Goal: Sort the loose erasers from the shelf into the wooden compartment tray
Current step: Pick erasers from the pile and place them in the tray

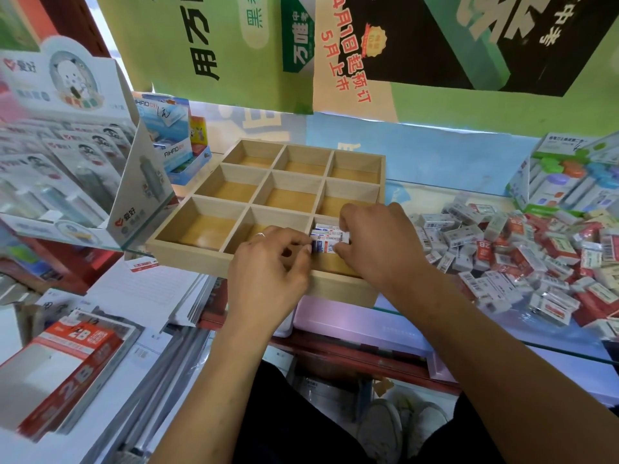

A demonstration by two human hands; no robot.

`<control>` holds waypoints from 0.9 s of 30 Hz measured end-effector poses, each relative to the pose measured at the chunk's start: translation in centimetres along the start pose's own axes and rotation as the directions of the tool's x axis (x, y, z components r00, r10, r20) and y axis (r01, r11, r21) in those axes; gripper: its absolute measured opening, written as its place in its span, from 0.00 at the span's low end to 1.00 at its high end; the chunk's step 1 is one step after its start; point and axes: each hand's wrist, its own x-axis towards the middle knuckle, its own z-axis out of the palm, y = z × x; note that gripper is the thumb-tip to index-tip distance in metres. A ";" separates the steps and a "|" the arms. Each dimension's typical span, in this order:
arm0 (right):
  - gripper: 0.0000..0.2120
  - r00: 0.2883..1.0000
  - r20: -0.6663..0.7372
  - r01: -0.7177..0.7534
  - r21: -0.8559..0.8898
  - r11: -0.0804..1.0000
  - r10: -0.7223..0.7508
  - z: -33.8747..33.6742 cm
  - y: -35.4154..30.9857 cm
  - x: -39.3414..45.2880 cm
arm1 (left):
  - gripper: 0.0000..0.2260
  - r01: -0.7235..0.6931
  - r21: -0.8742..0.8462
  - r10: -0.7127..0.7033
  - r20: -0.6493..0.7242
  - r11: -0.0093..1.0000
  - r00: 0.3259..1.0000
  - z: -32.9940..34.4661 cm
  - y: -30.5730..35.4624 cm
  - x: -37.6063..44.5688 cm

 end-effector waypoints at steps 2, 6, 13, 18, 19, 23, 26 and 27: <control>0.14 1.000 -0.002 -0.024 0.022 0.999 0.025 0.2 0.0 0.0 | 0.06 0.000 0.008 0.000 0.002 1.000 1.000 0.0 0.1 0.0; 0.16 0.998 -0.025 -0.062 0.025 0.998 0.063 0.8 0.1 0.1 | 0.06 0.001 0.016 -0.001 0.000 1.000 1.000 0.1 0.1 0.0; 0.16 0.999 -0.015 -0.039 0.169 0.985 0.042 0.2 1.0 -0.2 | 0.05 -0.023 -0.009 0.023 -0.034 1.000 0.999 0.1 0.0 -0.4; 0.11 0.997 -0.051 -0.032 0.401 0.915 0.057 -1.6 3.7 -2.6 | 0.06 -0.100 -0.095 0.092 -0.076 0.990 0.993 -0.1 1.9 -1.1; 0.11 0.996 -0.057 -0.034 0.450 0.892 0.066 -1.9 4.4 -3.2 | 0.06 -0.125 -0.112 0.118 -0.070 0.986 0.991 -0.1 2.7 -1.1; 0.07 0.992 -0.036 -0.077 0.579 0.812 0.120 -3.3 7.4 -5.8 | 0.07 -0.196 -0.228 0.222 0.097 0.954 0.970 1.3 6.6 -0.5; 0.07 0.985 -0.047 -0.112 0.557 0.823 0.166 -4.0 10.4 -8.5 | 0.09 -0.183 -0.314 0.270 0.260 0.931 0.927 3.6 9.9 0.6; 0.06 0.979 -0.056 -0.131 0.558 0.819 0.195 -4.3 11.5 -9.6 | 0.10 -0.187 -0.331 0.294 0.308 0.925 0.905 4.5 11.0 1.0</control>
